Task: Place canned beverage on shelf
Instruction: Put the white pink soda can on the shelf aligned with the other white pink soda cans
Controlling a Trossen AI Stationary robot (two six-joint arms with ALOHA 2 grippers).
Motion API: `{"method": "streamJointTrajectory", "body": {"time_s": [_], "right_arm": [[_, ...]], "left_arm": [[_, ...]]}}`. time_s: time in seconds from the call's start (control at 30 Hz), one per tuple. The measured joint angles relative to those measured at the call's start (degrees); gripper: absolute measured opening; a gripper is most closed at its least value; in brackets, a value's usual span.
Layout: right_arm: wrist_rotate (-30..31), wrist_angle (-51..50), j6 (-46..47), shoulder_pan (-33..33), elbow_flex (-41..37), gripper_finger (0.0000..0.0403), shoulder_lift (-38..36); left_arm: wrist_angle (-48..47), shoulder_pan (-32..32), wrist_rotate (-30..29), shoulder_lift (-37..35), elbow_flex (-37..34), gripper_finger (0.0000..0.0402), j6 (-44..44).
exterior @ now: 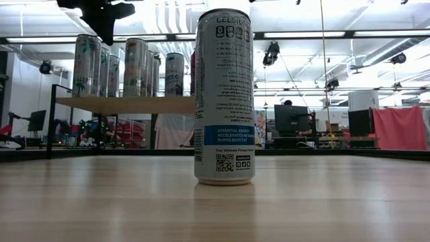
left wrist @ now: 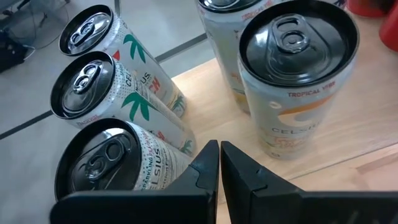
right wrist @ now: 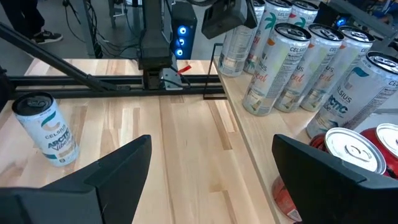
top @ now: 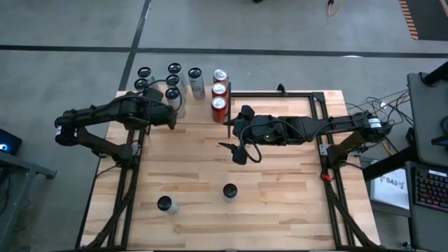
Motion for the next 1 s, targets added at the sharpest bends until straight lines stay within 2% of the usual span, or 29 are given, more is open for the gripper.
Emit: {"method": "streamJointTrajectory", "body": {"time_s": [0.47,0.77,1.0], "right_arm": [[0.00,0.02,0.02,0.00,0.00,0.0324,0.00],[0.02,0.01,0.04,0.02,0.00,0.0323,0.00],[-0.01,-0.24,0.07,0.02,0.00,0.0322,0.00]], "left_arm": [[0.00,0.17,0.26,-1.84,-0.37,0.0000,1.67],[0.02,0.19,7.67,-2.36,-0.42,0.0000,8.89],[0.00,1.19,6.13,-2.91,-0.44,0.0000,9.25]]}}
